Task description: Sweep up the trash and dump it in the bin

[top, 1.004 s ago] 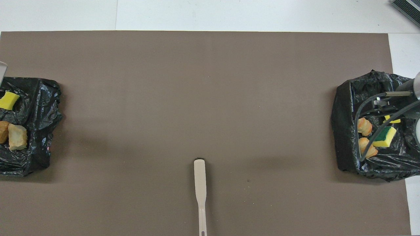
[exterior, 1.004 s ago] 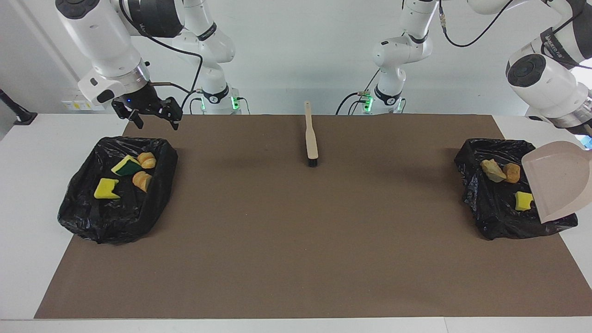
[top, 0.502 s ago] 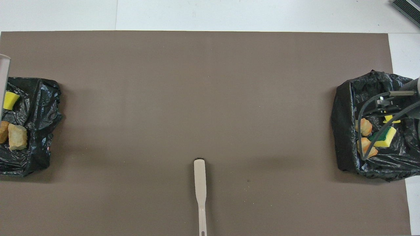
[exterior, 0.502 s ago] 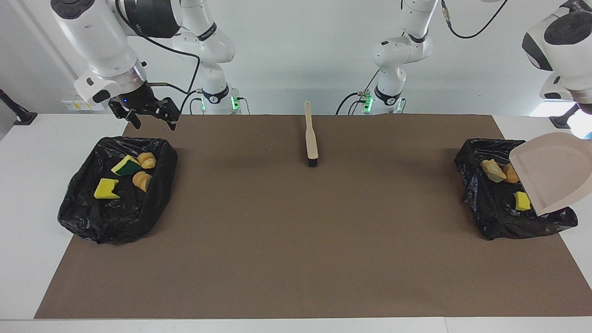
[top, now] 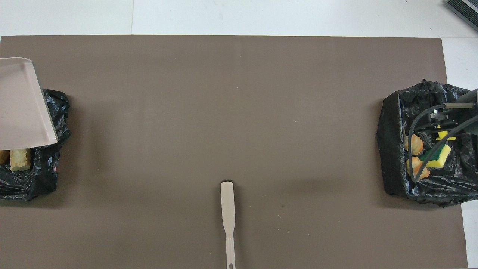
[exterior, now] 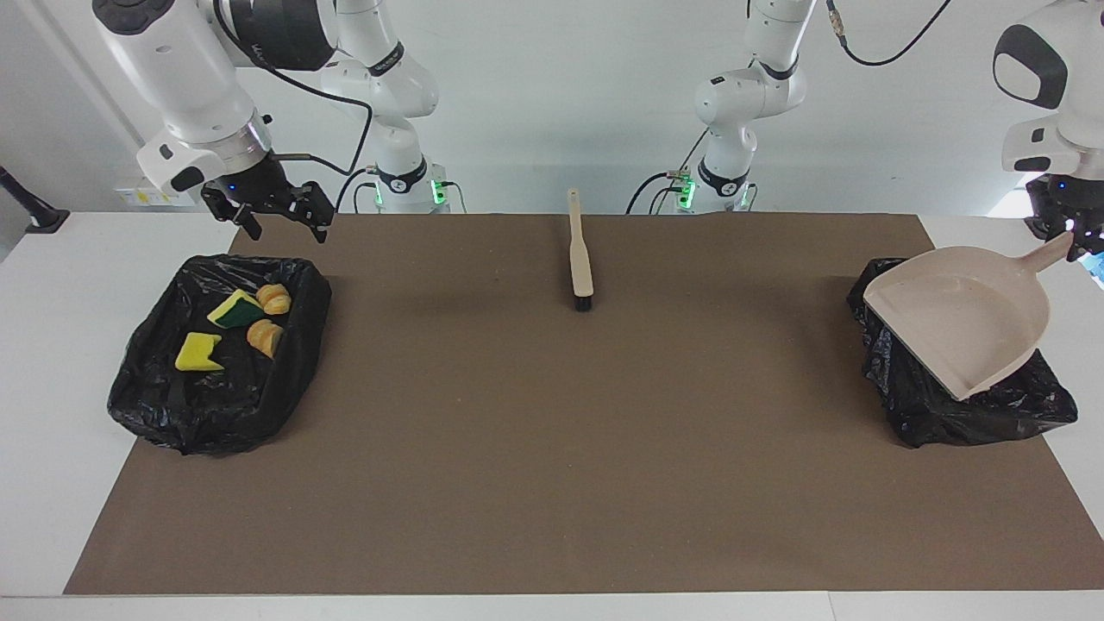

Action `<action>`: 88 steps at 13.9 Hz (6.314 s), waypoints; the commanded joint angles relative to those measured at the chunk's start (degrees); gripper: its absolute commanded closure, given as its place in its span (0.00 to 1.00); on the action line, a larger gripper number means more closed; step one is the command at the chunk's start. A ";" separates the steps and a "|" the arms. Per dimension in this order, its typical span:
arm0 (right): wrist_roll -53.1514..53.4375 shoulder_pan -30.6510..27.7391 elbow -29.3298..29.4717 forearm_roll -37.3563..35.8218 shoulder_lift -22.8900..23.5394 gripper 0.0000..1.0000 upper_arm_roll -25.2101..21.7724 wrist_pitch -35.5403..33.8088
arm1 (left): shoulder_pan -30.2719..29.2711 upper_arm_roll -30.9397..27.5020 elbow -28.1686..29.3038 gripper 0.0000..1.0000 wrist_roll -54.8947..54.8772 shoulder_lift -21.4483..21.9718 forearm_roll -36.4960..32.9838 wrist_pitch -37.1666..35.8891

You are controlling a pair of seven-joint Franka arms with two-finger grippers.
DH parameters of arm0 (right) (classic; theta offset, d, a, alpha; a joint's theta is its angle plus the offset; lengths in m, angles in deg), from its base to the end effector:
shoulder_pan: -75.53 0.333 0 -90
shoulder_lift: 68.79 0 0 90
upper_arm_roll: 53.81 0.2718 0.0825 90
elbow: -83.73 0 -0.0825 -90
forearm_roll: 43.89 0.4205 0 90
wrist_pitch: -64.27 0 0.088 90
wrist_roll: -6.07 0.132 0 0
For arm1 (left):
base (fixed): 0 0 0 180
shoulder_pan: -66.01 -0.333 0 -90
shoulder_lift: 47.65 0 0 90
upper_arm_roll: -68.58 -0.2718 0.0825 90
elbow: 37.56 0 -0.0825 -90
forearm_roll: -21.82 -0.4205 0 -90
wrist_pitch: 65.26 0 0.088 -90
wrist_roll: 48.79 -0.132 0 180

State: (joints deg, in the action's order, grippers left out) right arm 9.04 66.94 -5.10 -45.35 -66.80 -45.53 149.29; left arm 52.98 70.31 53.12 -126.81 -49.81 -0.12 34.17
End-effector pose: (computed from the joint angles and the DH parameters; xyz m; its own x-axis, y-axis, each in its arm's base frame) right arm 0.5876 -0.0078 0.5383 0.9933 -0.0590 -0.0995 -0.0567 -0.9981 0.0257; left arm 0.5992 0.1641 0.5504 0.3647 -0.8658 -0.3426 -0.9301 -0.3214 -0.1780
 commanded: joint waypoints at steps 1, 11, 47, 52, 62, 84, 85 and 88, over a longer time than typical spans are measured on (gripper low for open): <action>0.64 4.42 0.85 -0.30 0.12 0.00 -4.30 0.23 | 0.19 0.56 0.46 1.00 17.47 2.41 8.19 -5.19; 0.81 7.36 0.06 -0.13 -0.41 0.00 -7.23 2.34 | 20.20 1.18 12.40 1.00 61.47 6.65 20.26 0.39; 0.81 6.65 -1.79 -0.04 -1.11 0.00 -7.14 7.35 | 46.77 1.18 14.79 0.00 105.10 -15.07 25.19 30.05; 0.81 6.65 -1.79 -0.04 -1.11 0.00 -7.23 7.35 | 44.31 0.56 14.17 0.00 105.10 -11.21 25.19 24.59; 0.81 6.65 -1.79 -0.04 -1.11 0.00 -7.23 7.35 | 31.23 0.56 15.05 0.00 96.86 0.75 25.19 7.38; 0.73 6.65 -1.79 -0.04 -1.11 0.00 -7.14 7.18 | 12.41 0.47 9.35 0.00 76.71 8.84 24.75 -2.21; 0.73 6.65 -1.79 -0.04 -1.11 0.00 -7.23 7.18 | 12.32 0.39 7.42 0.00 76.71 8.84 24.75 -3.96; 0.64 6.65 -1.79 -0.04 -1.11 0.00 -7.14 7.00 | 12.49 0.56 2.32 0.00 76.71 8.75 24.75 -7.66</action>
State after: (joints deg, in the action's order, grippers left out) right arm 9.04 73.89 -5.46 -45.33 -66.85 -52.90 155.53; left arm 65.77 70.63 58.93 -49.20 -40.69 24.46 29.55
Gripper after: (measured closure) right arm 0.000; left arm 0.000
